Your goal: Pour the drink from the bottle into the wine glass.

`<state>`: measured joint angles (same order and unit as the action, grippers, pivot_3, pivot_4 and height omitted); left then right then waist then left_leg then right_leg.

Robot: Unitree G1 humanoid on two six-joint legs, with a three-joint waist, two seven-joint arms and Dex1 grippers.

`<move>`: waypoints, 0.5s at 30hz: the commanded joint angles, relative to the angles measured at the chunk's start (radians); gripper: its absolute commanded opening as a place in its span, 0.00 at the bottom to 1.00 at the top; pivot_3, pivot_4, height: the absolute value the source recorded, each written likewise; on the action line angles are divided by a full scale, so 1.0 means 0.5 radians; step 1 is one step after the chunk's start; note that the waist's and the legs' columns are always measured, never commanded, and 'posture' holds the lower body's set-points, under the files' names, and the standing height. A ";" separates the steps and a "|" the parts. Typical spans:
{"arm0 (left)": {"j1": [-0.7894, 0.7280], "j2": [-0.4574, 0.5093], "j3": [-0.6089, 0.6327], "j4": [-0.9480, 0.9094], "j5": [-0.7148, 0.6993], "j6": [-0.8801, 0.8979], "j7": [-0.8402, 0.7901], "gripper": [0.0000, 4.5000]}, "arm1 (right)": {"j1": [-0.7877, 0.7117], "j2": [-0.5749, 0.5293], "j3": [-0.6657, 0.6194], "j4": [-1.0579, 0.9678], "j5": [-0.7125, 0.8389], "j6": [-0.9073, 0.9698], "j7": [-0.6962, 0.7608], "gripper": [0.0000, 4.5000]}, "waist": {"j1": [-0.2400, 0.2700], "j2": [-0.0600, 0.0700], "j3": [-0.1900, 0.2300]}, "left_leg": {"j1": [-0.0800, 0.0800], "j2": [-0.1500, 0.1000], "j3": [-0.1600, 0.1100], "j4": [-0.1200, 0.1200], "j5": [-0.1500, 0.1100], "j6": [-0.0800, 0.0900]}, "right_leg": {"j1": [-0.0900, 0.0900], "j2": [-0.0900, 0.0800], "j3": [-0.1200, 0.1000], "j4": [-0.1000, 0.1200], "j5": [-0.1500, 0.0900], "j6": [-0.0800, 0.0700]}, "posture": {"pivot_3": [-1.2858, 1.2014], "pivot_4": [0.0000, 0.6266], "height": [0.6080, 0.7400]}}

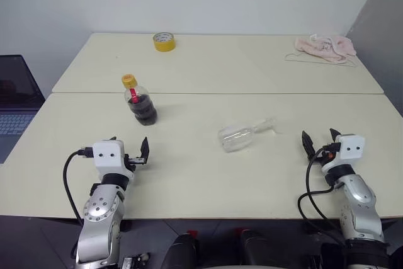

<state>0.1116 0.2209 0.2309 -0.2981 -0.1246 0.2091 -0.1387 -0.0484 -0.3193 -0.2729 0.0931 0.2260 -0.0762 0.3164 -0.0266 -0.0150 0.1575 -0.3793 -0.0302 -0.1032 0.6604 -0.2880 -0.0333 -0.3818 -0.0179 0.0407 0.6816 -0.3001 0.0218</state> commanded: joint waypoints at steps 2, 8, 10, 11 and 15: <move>0.013 0.030 -0.009 -0.018 0.073 -0.089 0.011 1.00 | -0.030 -0.011 -0.018 -0.046 -0.001 -0.046 -0.012 1.00 | 0.000 0.000 0.000 | 0.000 0.000 0.000 0.000 0.000 0.000 | 0.000 0.000 0.000 0.000 0.000 0.000 | 0.52 0.24 1.00; 0.023 0.015 -0.001 -0.021 0.066 -0.069 0.003 1.00 | -0.009 0.013 0.000 -0.090 0.036 -0.005 0.017 1.00 | 0.000 0.000 0.000 | 0.000 0.000 0.000 0.000 0.000 0.000 | 0.000 0.000 0.000 0.000 0.000 0.000 | 0.52 0.24 1.00; 0.021 0.015 0.005 -0.018 0.061 -0.075 0.000 1.00 | 0.001 0.018 0.010 -0.111 0.036 -0.002 0.030 1.00 | 0.000 0.000 0.000 | 0.000 0.000 0.000 0.000 0.000 0.000 | 0.000 0.000 0.000 0.000 0.000 0.000 | 0.52 0.24 1.00; 0.011 0.019 0.013 -0.012 0.055 -0.063 0.001 1.00 | 0.008 0.022 0.016 -0.124 0.037 0.000 0.036 1.00 | 0.000 0.000 0.000 | 0.000 0.000 0.000 0.000 0.000 0.000 | 0.000 0.000 0.000 0.000 0.000 0.000 | 0.52 0.24 1.00; -0.017 0.046 0.052 0.019 0.036 -0.090 -0.014 1.00 | 0.045 0.024 0.044 -0.172 0.028 -0.004 0.052 1.00 | 0.000 0.000 0.000 | 0.000 0.000 0.000 0.000 0.000 0.000 | 0.000 0.000 0.000 0.000 0.000 0.000 | 0.52 0.24 1.00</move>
<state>0.1134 0.2305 0.2332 -0.2739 -0.0980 0.1878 -0.1434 -0.0321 -0.3042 -0.2504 0.0566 0.2286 -0.0695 0.3344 -0.0264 -0.0150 0.1575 -0.3794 -0.0302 -0.1035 0.6604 -0.2880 -0.0333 -0.3818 -0.0179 0.0405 0.6815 -0.3001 0.0218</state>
